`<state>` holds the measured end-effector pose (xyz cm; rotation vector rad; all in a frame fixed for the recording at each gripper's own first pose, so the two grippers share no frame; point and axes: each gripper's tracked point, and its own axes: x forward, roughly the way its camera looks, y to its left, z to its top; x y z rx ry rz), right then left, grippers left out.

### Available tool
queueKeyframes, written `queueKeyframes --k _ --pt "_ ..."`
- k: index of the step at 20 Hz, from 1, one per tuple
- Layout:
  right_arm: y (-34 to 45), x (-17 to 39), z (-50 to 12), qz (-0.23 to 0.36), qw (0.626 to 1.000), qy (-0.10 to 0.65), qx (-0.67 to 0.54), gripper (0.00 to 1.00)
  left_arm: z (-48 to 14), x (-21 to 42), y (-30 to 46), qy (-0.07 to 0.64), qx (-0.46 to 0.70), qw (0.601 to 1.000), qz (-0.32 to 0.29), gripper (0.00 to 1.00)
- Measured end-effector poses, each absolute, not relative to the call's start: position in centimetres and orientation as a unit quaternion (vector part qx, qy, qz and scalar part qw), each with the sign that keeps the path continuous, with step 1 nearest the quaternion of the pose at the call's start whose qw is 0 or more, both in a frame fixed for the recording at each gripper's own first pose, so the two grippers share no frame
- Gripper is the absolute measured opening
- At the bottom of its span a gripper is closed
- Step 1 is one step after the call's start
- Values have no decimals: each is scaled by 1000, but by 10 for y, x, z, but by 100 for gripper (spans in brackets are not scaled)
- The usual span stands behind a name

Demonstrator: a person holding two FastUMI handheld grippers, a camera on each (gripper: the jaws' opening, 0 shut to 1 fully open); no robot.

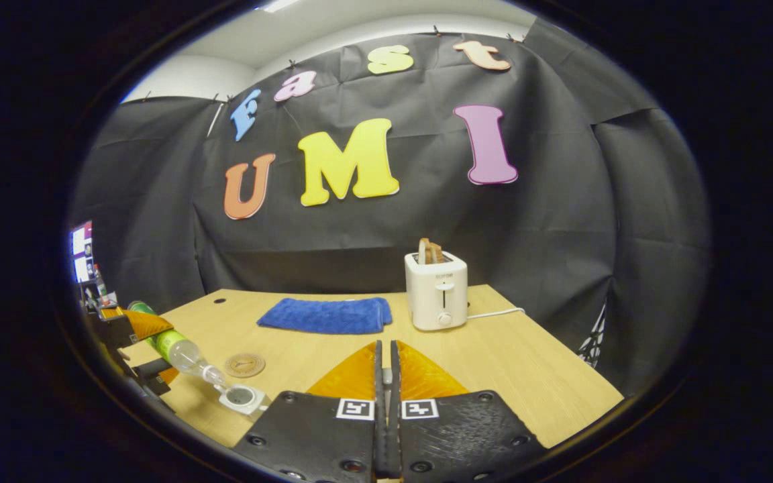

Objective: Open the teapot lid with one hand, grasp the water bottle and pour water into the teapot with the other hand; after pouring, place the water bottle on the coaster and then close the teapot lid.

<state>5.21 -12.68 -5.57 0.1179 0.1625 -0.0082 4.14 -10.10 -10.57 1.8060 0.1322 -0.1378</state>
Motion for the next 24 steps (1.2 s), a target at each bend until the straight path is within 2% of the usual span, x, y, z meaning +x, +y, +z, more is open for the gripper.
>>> queueKeyframes --k 1,3,11,12,13,14,15,17,18,21,24 --pt "-127 53 -57 -4 995 81 58 0 -106 42 -102 57 788 611 -59 73" --pt "-128 52 -59 -3 995 84 59 0 -104 42 -101 57 796 600 -57 76" --pt "-126 53 -61 -2 994 88 57 0 -96 40 -102 52 825 561 -48 76" --pt "-126 54 -60 -1 994 89 57 0 -96 39 -101 55 827 557 -51 73" --pt "-126 53 -61 -1 994 89 57 0 -97 40 -102 57 830 553 -53 76" --pt "-127 53 -61 -2 994 89 58 1 -96 39 -104 58 832 549 -55 72" --pt "-127 54 -62 -2 994 90 58 0 -95 40 -104 59 833 548 -56 76" --pt "-128 54 -63 -2 994 91 58 1 -96 39 -105 60 834 545 -56 72" --pt "-129 55 -62 -3 994 91 57 1 -97 38 -104 62 836 543 -57 75" --pt "-130 54 -62 -4 994 91 56 0 -100 39 -107 68 843 529 -64 73" --pt "-130 54 -62 -4 994 90 55 0 -98 36 -109 71 848 522 -62 76"
